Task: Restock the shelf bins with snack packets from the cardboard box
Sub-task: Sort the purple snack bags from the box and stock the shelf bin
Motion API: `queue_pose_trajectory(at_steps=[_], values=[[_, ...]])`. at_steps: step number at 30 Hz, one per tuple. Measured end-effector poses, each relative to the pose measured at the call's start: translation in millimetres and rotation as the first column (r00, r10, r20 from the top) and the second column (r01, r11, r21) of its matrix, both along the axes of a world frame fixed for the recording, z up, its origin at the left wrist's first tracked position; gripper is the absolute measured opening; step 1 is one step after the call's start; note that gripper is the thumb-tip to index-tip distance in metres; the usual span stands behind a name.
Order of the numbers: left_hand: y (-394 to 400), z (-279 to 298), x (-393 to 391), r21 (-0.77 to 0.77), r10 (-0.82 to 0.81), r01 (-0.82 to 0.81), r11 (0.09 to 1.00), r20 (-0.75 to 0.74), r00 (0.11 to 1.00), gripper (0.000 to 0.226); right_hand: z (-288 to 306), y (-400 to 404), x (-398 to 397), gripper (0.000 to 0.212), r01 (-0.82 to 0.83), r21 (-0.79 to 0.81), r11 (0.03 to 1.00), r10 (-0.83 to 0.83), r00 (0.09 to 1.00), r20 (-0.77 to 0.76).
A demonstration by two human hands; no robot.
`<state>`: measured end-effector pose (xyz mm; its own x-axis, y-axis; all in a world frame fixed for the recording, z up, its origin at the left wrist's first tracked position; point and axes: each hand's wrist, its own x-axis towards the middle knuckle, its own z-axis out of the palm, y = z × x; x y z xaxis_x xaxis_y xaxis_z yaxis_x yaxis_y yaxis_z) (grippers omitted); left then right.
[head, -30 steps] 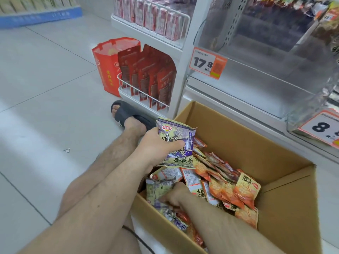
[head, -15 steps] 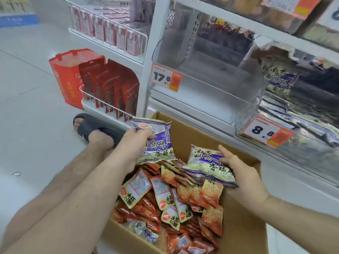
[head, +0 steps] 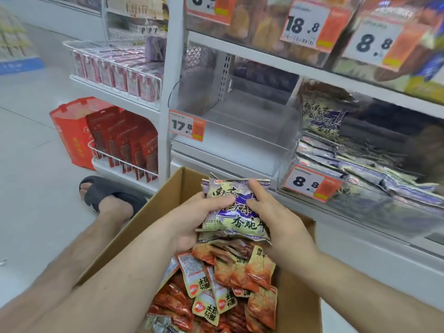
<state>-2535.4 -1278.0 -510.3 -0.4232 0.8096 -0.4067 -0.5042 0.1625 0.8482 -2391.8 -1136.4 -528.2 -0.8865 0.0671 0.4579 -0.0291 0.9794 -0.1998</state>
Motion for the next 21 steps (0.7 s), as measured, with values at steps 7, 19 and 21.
queue_pose_trajectory(at_steps=[7, 19, 21], values=[[37.8, 24.4, -10.9, 0.081, 0.018, -0.006, 0.997, -0.148, 0.989, 0.089, 66.5, 34.7, 15.4, 0.065, 0.226, -0.859, 0.459, -0.198, 0.969, 0.149], [177.5, 109.5, 15.3, -0.040, -0.220, 0.240, 0.970, -0.566, 0.794, 0.067, 113.7, 119.6, 27.7, 0.085, 0.292, -0.935, 0.199, -0.301, 0.927, 0.225], [201.4, 120.1, 10.0, -0.057, -0.179, 0.185, 0.981, -0.631, 0.755, 0.077, 127.1, 137.1, 20.8, 0.052, 0.290, -0.925, 0.247, -0.361, 0.913, 0.190]])
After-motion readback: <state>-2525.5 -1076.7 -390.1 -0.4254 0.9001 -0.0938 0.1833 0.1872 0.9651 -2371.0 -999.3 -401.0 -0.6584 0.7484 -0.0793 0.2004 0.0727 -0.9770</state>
